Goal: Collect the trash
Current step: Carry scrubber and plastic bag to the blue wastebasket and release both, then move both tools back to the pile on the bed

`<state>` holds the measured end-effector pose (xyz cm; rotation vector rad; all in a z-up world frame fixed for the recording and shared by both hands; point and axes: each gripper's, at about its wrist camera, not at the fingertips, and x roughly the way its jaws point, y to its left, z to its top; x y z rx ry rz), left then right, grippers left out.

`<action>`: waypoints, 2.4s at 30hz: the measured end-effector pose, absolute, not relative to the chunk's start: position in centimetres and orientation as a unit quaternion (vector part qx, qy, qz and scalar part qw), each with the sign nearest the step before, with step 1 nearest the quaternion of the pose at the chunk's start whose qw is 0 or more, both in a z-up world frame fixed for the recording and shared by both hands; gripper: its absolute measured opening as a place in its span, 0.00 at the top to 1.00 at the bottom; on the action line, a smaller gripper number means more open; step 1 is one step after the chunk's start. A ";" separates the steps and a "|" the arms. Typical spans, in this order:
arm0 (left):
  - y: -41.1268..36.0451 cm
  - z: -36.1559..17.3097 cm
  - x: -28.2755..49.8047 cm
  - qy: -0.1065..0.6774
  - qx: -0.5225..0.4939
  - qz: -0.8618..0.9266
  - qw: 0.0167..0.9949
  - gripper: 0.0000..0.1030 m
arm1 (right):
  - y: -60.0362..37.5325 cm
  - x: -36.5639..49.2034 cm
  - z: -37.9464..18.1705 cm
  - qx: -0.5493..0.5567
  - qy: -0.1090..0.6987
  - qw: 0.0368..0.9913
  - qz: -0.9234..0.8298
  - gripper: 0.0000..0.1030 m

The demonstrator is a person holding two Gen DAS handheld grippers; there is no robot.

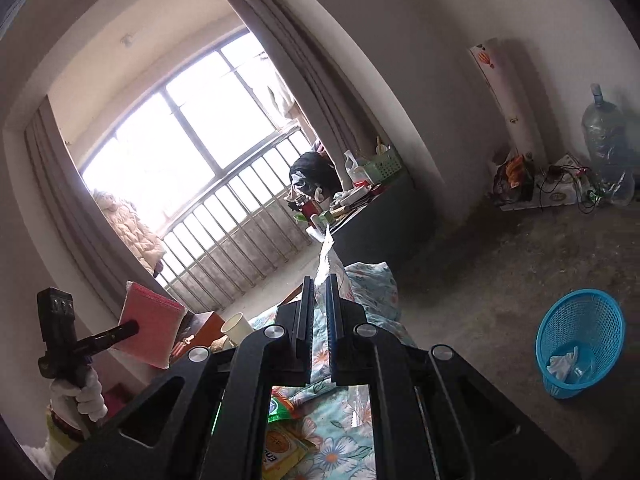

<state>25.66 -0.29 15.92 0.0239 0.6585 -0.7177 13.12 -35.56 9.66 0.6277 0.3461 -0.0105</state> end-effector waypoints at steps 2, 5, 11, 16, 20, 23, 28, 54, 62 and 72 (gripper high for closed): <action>-2.5 15.8 25.4 0.318 0.019 -0.359 0.877 0.71 | -36.5 12.0 9.3 0.311 0.165 0.936 -0.016 0.94; -6.1 15.6 25.5 0.326 0.028 -0.381 0.865 0.71 | -38.2 10.7 8.6 0.318 0.161 0.934 -0.031 0.94; -14.8 14.8 26.6 0.351 0.061 -0.428 0.830 0.71 | -41.7 7.7 7.1 0.327 0.158 0.929 -0.070 0.94; -24.3 13.1 27.0 0.378 0.111 -0.472 0.789 0.70 | -45.7 5.1 5.5 0.332 0.157 0.922 -0.123 0.94; -32.9 9.8 27.1 0.407 0.157 -0.499 0.749 0.69 | -49.5 3.4 3.6 0.342 0.167 0.909 -0.169 0.94; -38.7 6.7 27.0 0.431 0.173 -0.512 0.723 0.69 | -52.7 2.8 1.4 0.353 0.181 0.897 -0.196 0.94; -47.0 0.6 26.5 0.459 0.182 -0.533 0.687 0.68 | -57.6 3.8 -3.8 0.375 0.223 0.871 -0.228 0.94; -49.2 -1.8 27.7 0.424 0.136 -0.506 0.739 0.29 | -56.8 5.6 -12.0 0.370 0.285 0.818 -0.335 0.47; -37.6 6.4 23.4 0.411 0.115 -0.491 0.759 0.29 | -45.5 6.6 -2.3 0.249 0.254 0.889 -0.288 0.18; -11.7 11.5 20.6 0.363 -0.025 -0.389 0.846 0.28 | -35.1 5.6 4.1 0.163 0.233 0.939 -0.194 0.06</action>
